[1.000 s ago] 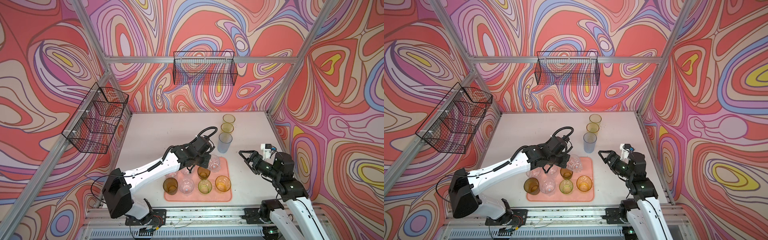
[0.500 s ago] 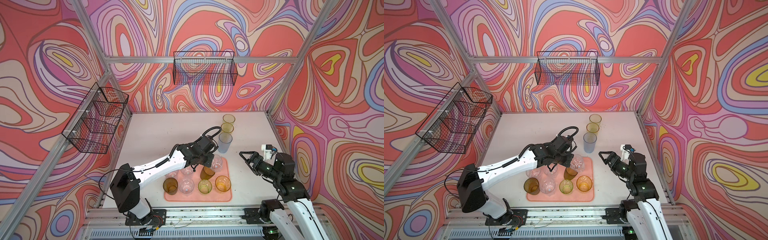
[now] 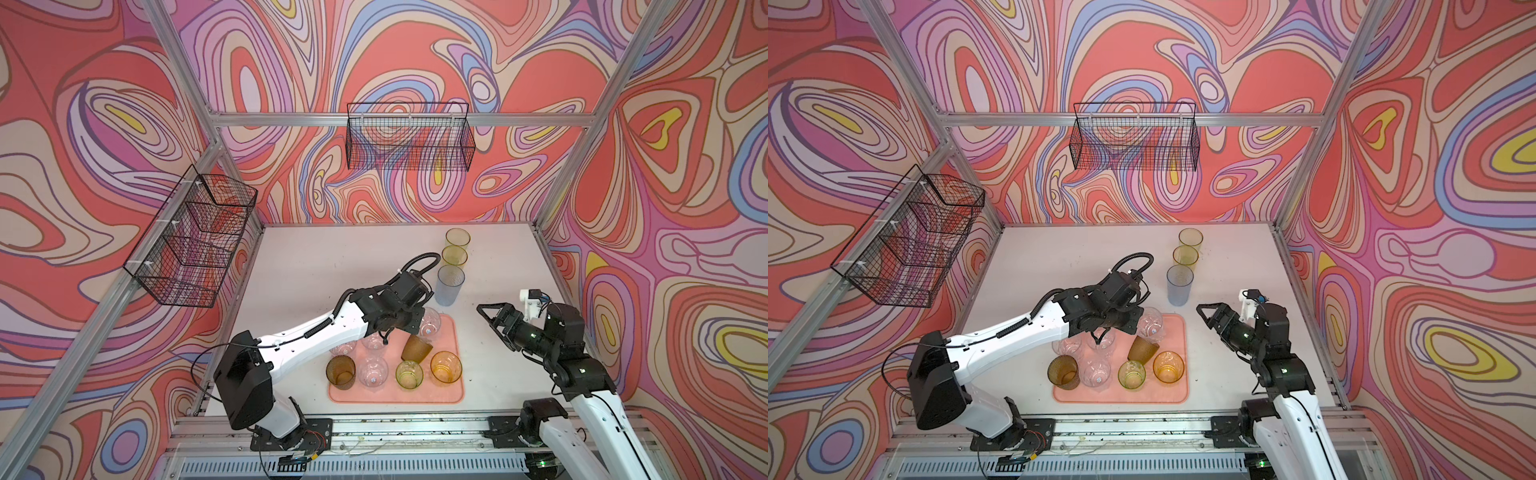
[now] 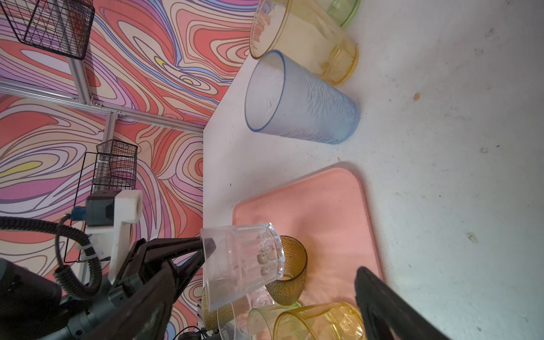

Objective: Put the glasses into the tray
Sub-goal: 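Carry the clear glass over the pink tray and lower it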

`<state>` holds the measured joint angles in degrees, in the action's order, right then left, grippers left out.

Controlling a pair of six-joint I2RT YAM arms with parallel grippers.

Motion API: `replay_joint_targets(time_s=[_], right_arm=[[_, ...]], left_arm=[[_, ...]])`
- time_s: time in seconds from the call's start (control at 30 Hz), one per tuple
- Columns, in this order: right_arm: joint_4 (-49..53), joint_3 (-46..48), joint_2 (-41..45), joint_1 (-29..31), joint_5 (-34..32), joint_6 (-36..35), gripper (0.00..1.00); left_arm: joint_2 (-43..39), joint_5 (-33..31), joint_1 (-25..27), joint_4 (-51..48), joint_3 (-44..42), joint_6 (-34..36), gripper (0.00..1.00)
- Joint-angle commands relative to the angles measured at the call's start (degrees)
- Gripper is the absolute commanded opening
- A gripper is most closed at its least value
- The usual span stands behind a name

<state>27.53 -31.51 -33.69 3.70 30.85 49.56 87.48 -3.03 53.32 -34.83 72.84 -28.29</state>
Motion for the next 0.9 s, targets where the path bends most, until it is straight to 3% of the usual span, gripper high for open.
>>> replay_joint_targets(time_s=[0.0, 0.37, 0.87], right_arm=[[-0.4, 0.7, -0.4, -0.2, -1.2, -1.4, 0.98], [-0.7, 1.0, -1.2, -0.3, -1.3, -1.4, 0.98], [1.9, 0.7, -1.0, -0.2, -3.2, -3.5, 0.98]], left_arm=[[-2.5, -1.3, 0.3, -1.8, -0.9, -0.2, 0.00], [-0.3, -3.3, 0.3, -2.1, 0.6, 1.3, 0.00], [10.6, 2.0, 0.3, -0.5, 6.4, 2.8, 0.00]])
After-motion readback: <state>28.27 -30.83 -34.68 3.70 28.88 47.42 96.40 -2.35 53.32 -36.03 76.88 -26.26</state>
